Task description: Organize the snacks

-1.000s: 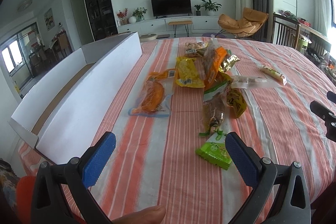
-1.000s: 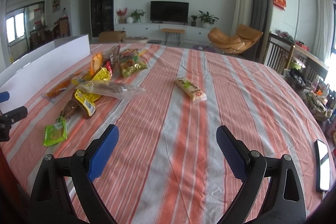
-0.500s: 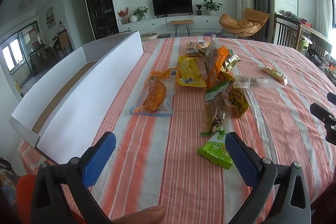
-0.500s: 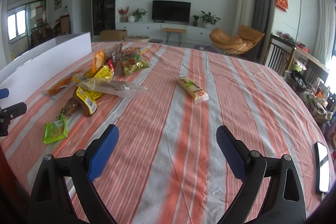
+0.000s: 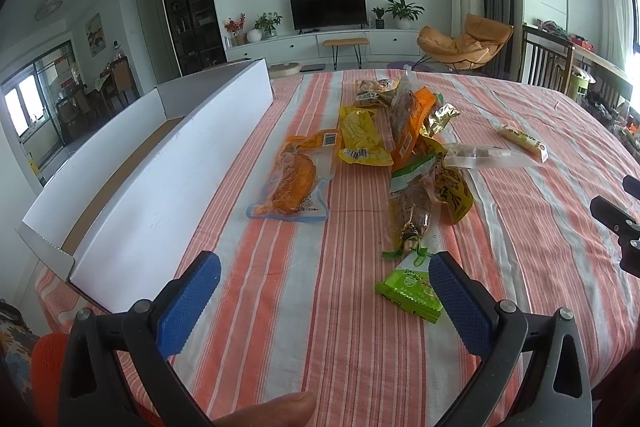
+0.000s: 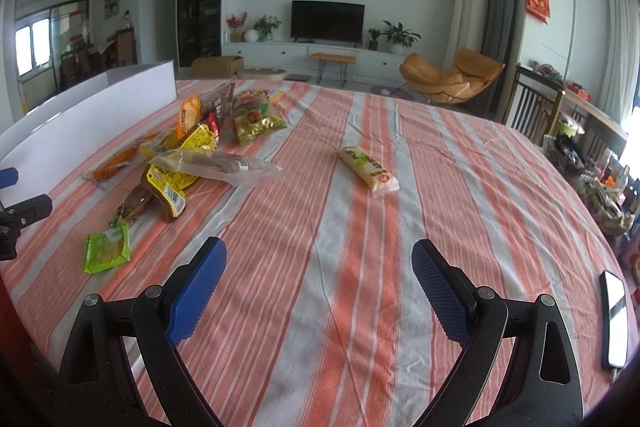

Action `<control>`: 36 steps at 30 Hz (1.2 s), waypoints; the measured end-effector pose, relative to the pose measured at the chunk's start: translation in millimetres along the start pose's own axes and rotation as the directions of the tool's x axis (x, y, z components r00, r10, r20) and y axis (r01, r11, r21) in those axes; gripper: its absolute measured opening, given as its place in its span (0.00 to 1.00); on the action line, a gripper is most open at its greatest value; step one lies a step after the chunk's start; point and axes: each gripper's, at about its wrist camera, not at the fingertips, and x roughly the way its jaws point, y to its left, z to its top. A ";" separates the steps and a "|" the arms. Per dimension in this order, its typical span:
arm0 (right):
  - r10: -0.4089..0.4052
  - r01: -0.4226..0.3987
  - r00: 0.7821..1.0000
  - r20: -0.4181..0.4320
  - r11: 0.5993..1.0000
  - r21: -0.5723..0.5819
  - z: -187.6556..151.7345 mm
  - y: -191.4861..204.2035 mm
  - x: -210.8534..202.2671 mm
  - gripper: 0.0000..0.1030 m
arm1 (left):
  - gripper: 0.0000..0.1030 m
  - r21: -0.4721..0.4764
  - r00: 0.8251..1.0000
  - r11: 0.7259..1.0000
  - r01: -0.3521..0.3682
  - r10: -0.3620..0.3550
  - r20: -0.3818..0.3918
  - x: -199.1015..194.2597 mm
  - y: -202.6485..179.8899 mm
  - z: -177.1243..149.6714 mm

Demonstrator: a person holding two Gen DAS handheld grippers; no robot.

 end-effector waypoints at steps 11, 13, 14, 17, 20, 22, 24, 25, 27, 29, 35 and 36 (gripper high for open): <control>0.000 0.000 1.000 0.000 1.000 -0.001 0.3 0.8 0.4 0.93 | 1.00 0.006 1.000 1.000 -0.002 0.002 -0.002 -0.1 -2.6 -1.1; 0.001 -0.001 1.000 0.000 1.000 -0.001 -0.3 1.1 0.2 0.93 | 1.00 0.006 1.000 1.000 -0.002 0.002 -0.002 -0.1 -2.7 -1.1; 0.001 -0.001 1.000 0.000 1.000 -0.001 0.2 1.2 0.3 0.93 | 1.00 0.006 1.000 1.000 -0.002 0.002 -0.002 -0.1 -2.7 -1.1; 0.002 -0.002 1.000 -0.003 1.000 0.004 0.0 1.1 0.6 0.93 | 1.00 0.002 1.000 1.000 -0.004 0.004 0.000 -0.9 -1.3 -0.3; 0.012 -0.011 1.000 -0.012 1.000 0.023 -0.1 -1.0 3.0 0.93 | 1.00 -0.003 1.000 1.000 -0.010 0.010 0.008 -4.2 4.5 4.8; 0.018 -0.016 1.000 -0.022 0.998 0.055 0.1 -8.3 4.6 0.93 | 1.00 -0.037 1.000 0.999 -0.006 0.007 0.018 -9.1 15.0 11.8; 0.029 -0.025 0.999 -0.032 0.993 0.116 -1.0 -21.0 5.5 0.93 | 1.00 -0.082 1.000 0.997 0.008 -0.005 0.026 -14.6 28.8 17.9; 0.032 -0.027 0.999 -0.037 0.991 0.133 -0.6 -25.5 6.2 0.93 | 1.00 -0.107 1.000 0.994 0.015 -0.012 0.029 -17.0 36.1 20.1; 0.057 -0.046 0.997 -0.060 0.985 0.168 -1.2 -31.2 9.5 0.93 | 1.00 -0.143 0.999 0.989 0.026 -0.021 0.036 -20.5 49.4 21.2; 0.117 -0.097 0.989 -0.092 0.975 0.199 -1.4 -26.6 15.5 0.93 | 1.00 -0.149 0.999 0.988 0.027 -0.022 0.034 -20.2 57.3 17.4; 0.436 -0.385 0.868 -0.239 0.894 0.231 5.5 47.7 45.8 0.93 | 1.00 -0.142 1.000 0.990 0.012 -0.014 -0.011 -12.4 58.7 2.5; 0.461 -0.423 0.845 -0.272 0.886 0.188 7.3 71.2 50.2 0.93 | 1.00 -0.138 1.000 0.990 0.011 -0.012 -0.008 -13.5 58.3 2.2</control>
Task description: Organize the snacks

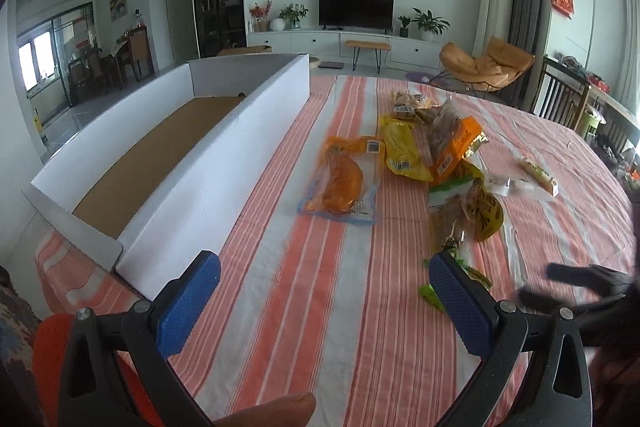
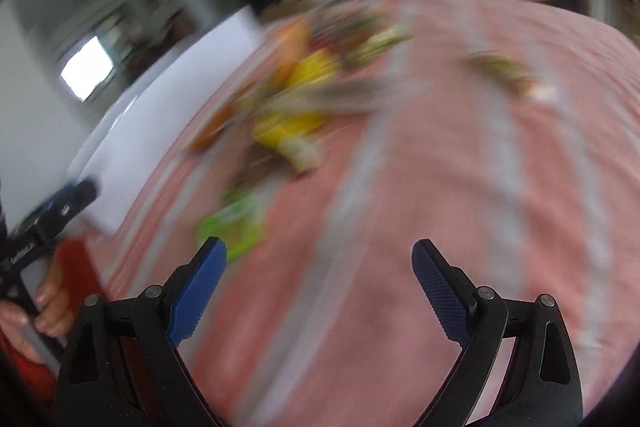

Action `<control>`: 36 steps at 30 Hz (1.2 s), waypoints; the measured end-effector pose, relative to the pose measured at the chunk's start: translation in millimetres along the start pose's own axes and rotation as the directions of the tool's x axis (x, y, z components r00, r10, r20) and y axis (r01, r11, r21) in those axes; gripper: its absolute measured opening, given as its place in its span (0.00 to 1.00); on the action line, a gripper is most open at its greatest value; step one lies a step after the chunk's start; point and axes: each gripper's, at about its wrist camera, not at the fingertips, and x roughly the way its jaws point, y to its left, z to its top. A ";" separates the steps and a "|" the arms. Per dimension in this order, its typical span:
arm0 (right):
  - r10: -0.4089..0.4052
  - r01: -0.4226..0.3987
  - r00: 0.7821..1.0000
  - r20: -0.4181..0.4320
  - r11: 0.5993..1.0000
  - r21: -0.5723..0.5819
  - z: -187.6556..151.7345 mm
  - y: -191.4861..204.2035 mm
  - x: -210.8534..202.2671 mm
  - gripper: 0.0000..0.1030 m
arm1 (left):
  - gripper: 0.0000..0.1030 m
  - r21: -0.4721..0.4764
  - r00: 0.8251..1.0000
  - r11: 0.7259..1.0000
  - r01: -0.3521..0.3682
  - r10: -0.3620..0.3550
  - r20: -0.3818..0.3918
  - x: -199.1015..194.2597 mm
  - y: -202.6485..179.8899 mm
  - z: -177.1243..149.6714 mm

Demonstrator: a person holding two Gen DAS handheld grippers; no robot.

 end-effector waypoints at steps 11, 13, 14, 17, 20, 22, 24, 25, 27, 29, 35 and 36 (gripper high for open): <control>-0.182 0.166 0.983 -0.023 0.934 -0.318 -3.1 70.2 68.7 0.69 | 1.00 0.029 1.000 0.999 -0.013 0.014 -0.024 6.3 -6.1 -7.5; -0.195 0.186 0.981 0.002 0.935 -0.301 -1.4 58.7 62.3 0.56 | 1.00 0.041 0.999 0.999 -0.012 0.013 -0.035 10.1 -10.1 -9.3; -0.205 0.198 0.979 0.005 0.939 -0.281 -0.2 49.1 59.3 0.56 | 1.00 0.050 0.999 0.999 -0.011 0.013 -0.039 12.0 -12.7 -9.8; -0.216 0.212 0.976 0.008 0.950 -0.228 3.3 22.7 47.4 0.56 | 1.00 0.073 0.999 0.997 -0.011 0.015 -0.049 15.4 -18.6 -12.4; -0.276 0.274 0.961 0.018 0.942 -0.193 1.8 -7.9 32.1 0.57 | 1.00 0.093 0.996 0.996 -0.008 0.016 -0.083 23.8 -23.1 -16.6; -0.294 0.294 0.956 0.022 0.945 -0.144 3.2 -26.1 24.8 0.57 | 1.00 0.105 0.994 0.994 -0.009 0.021 -0.110 30.5 -26.4 -20.6; -0.355 0.355 0.935 0.013 0.932 -0.070 5.9 -54.2 12.4 0.57 | 1.00 0.118 0.991 0.993 -0.006 0.022 -0.133 37.1 -29.5 -25.1; -0.372 0.372 0.928 0.011 0.927 -0.039 5.3 -64.7 5.0 0.57 | 1.00 0.125 0.989 0.992 -0.004 0.023 -0.147 41.1 -31.4 -27.3; -0.418 0.418 0.908 0.012 0.908 0.032 6.3 -89.4 -5.2 0.60 | 1.00 0.136 0.986 0.991 0.001 0.022 -0.163 47.6 -34.4 -30.9; -0.463 0.461 0.886 0.010 0.883 0.092 8.4 -112.2 -14.0 0.74 | 1.00 0.154 0.983 0.988 0.009 0.020 -0.181 56.3 -39.1 -31.8; -0.499 0.494 0.867 0.013 0.861 0.122 0.7 -115.8 -21.9 0.86 | 1.00 0.192 0.975 0.980 0.041 0.003 -0.223 81.5 -57.7 -28.9; -0.498 0.493 0.867 0.010 0.862 0.119 0.8 -115.3 -21.3 0.86 | 1.00 0.198 0.973 0.979 0.046 0.001 -0.229 84.3 -60.2 -29.1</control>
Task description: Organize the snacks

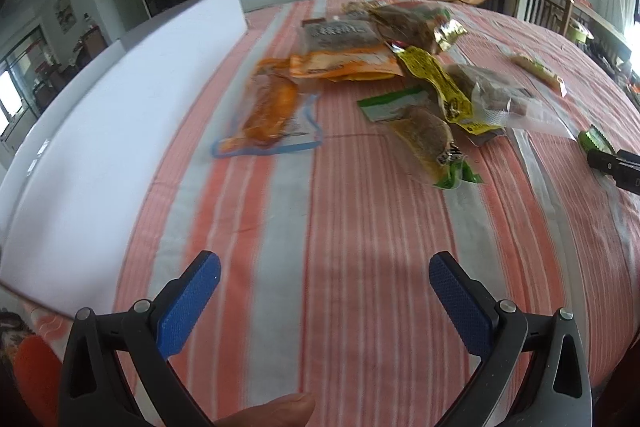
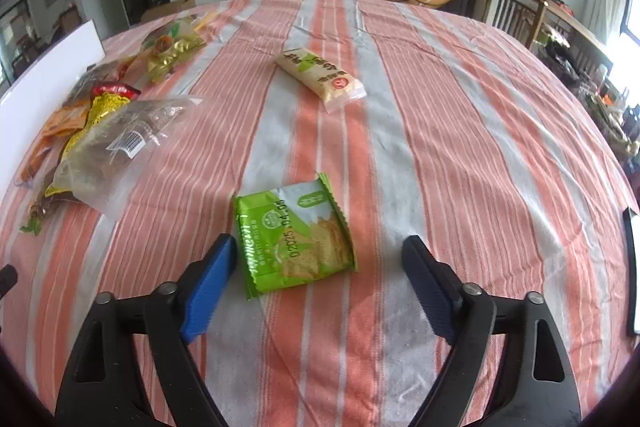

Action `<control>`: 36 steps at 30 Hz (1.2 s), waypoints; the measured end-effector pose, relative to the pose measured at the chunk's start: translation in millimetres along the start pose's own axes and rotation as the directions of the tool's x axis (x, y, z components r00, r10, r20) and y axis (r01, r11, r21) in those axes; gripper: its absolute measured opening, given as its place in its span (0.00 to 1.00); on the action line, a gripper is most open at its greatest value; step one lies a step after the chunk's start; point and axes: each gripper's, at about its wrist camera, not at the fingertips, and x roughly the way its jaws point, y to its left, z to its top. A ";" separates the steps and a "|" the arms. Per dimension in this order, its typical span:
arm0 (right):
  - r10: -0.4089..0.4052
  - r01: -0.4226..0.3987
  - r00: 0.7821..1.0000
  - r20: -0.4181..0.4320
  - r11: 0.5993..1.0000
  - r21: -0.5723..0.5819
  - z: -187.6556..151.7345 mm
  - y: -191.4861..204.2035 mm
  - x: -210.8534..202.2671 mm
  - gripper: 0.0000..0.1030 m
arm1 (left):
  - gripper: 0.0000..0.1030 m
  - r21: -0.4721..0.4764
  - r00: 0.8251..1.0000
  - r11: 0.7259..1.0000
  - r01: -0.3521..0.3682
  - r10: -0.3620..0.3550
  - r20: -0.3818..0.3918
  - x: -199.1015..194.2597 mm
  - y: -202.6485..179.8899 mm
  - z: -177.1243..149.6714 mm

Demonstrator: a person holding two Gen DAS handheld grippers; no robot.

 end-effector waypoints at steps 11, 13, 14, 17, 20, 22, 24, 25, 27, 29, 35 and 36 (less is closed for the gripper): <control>-0.001 0.001 1.000 -0.003 1.000 0.014 2.3 4.4 5.2 0.88 | 1.00 -0.074 0.996 0.994 0.078 -0.081 -0.043 16.3 8.9 4.5; -0.001 0.001 1.000 -0.003 1.000 0.013 2.3 4.5 5.0 0.88 | 1.00 -0.079 0.996 0.994 0.078 -0.081 -0.041 16.7 10.8 3.6; -0.001 0.001 1.000 -0.003 1.000 0.013 2.3 4.5 4.9 0.88 | 1.00 -0.079 0.996 0.994 0.078 -0.081 -0.041 16.4 11.0 3.3; -0.001 0.001 1.000 -0.003 1.000 0.013 2.3 4.4 4.7 0.88 | 1.00 -0.082 0.996 0.994 0.076 -0.080 -0.044 15.8 11.3 2.0; -0.001 0.001 1.000 -0.003 1.000 0.013 2.1 4.1 4.6 0.88 | 1.00 -0.085 0.995 0.993 0.076 -0.081 -0.055 15.0 12.2 0.9; -0.001 0.001 1.000 -0.003 1.000 0.014 2.2 4.3 4.5 0.88 | 1.00 -0.087 0.995 0.993 0.075 -0.080 -0.062 14.5 13.0 0.1; -0.001 0.001 1.000 -0.003 1.000 0.013 2.2 4.2 4.5 0.88 | 1.00 -0.091 0.994 0.993 0.073 -0.079 -0.071 13.4 14.1 -1.4; -0.001 0.001 1.000 -0.003 1.000 0.014 2.2 4.4 4.4 0.88 | 1.00 -0.094 0.994 0.993 0.071 -0.078 -0.075 13.3 14.2 -1.4; -0.001 0.001 1.000 -0.003 1.000 0.014 2.2 4.2 4.3 0.88 | 1.00 -0.099 0.994 0.993 0.067 -0.075 -0.080 12.1 14.6 -2.9; -0.001 0.001 1.000 -0.003 1.000 0.014 2.1 4.0 4.2 0.88 | 1.00 -0.102 0.994 0.993 0.065 -0.074 -0.085 11.8 14.9 -3.5; -0.001 0.001 1.000 -0.003 1.000 0.014 2.2 4.3 4.1 0.89 | 1.00 -0.100 0.994 0.993 0.066 -0.074 -0.080 11.4 15.2 -3.8; -0.001 0.001 1.000 -0.003 1.000 0.014 2.2 4.1 4.1 0.89 | 1.00 -0.099 0.994 0.993 0.066 -0.074 -0.077 11.6 15.1 -3.8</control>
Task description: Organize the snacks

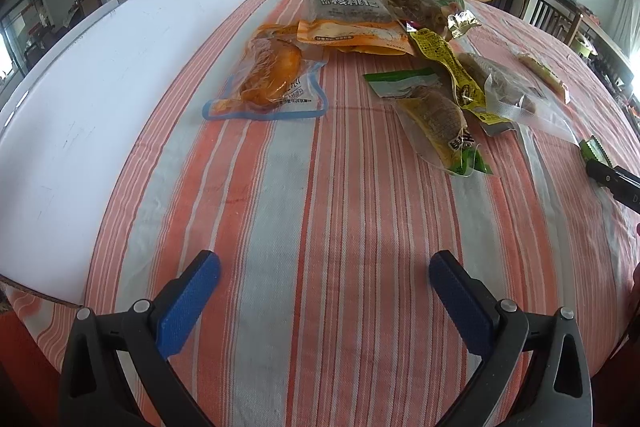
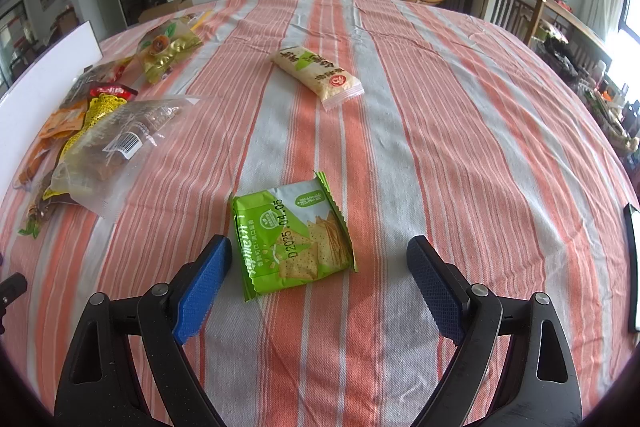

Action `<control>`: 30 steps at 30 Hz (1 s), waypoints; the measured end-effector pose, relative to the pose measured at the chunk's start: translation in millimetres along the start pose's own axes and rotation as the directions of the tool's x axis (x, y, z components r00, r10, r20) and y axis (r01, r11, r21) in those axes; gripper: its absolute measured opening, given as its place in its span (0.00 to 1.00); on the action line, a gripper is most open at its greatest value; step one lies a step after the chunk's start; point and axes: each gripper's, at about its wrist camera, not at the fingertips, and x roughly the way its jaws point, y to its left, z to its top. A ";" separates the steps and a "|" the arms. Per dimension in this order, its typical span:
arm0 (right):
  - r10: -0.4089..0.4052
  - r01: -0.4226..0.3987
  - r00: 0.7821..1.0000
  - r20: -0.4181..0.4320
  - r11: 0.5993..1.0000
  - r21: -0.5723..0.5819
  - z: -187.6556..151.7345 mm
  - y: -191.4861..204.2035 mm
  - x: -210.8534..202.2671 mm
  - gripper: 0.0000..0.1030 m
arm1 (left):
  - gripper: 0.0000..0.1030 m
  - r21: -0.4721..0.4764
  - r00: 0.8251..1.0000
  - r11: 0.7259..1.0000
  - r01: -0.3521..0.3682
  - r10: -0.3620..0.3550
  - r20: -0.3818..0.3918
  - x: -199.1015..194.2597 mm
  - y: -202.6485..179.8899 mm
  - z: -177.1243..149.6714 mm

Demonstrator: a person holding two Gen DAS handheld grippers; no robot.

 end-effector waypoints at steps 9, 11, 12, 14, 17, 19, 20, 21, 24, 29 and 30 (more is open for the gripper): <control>0.000 0.000 1.000 0.000 1.000 0.000 0.0 -0.1 -0.1 0.89 | 1.00 0.009 1.000 1.000 0.006 -0.006 0.003 -0.6 0.2 -0.7; 0.000 0.000 1.000 0.000 1.000 0.000 0.0 0.1 -0.1 0.89 | 1.00 0.012 1.000 1.000 0.007 -0.007 0.003 -0.2 0.2 -0.2; 0.000 0.000 1.000 0.000 1.000 0.000 0.0 -0.2 -0.1 0.89 | 1.00 0.013 1.000 1.000 0.008 -0.008 0.003 -0.1 0.2 0.0; 0.000 0.000 1.000 0.000 1.000 0.000 0.0 0.1 -0.1 0.89 | 1.00 0.017 1.000 1.000 0.010 -0.010 0.004 -0.1 0.6 -0.2; 0.000 0.000 1.000 0.000 1.000 0.000 0.0 0.1 -0.2 0.89 | 1.00 0.023 1.000 1.000 0.014 -0.014 0.007 -0.8 0.7 -1.2; 0.000 0.000 1.000 0.000 1.000 0.000 0.0 -0.2 -0.2 0.89 | 1.00 0.025 1.000 1.000 0.015 -0.015 0.008 -0.8 0.5 -1.2; 0.000 0.000 1.000 0.000 1.000 0.000 0.0 -0.2 -0.2 0.89 | 1.00 0.025 1.000 1.000 0.016 -0.016 0.008 -0.8 0.8 -1.8; 0.000 0.000 1.000 0.000 1.000 0.000 0.0 0.0 -0.2 0.89 | 1.00 0.026 1.000 1.000 0.016 -0.016 0.008 -0.9 0.7 -1.8; 0.000 0.000 1.000 0.000 1.000 0.000 0.0 0.0 -0.2 0.89 | 1.00 0.026 1.000 1.000 0.016 -0.016 0.008 -1.0 0.8 -1.9; 0.000 0.000 1.000 -0.001 1.000 0.000 0.0 -0.2 -0.3 0.89 | 1.00 0.028 1.000 0.999 0.017 -0.017 0.007 -1.0 0.7 -1.7; 0.000 0.000 1.000 0.000 1.000 0.000 0.0 0.0 -0.2 0.89 | 1.00 0.029 1.000 0.999 0.019 -0.019 0.005 -1.2 0.6 -1.4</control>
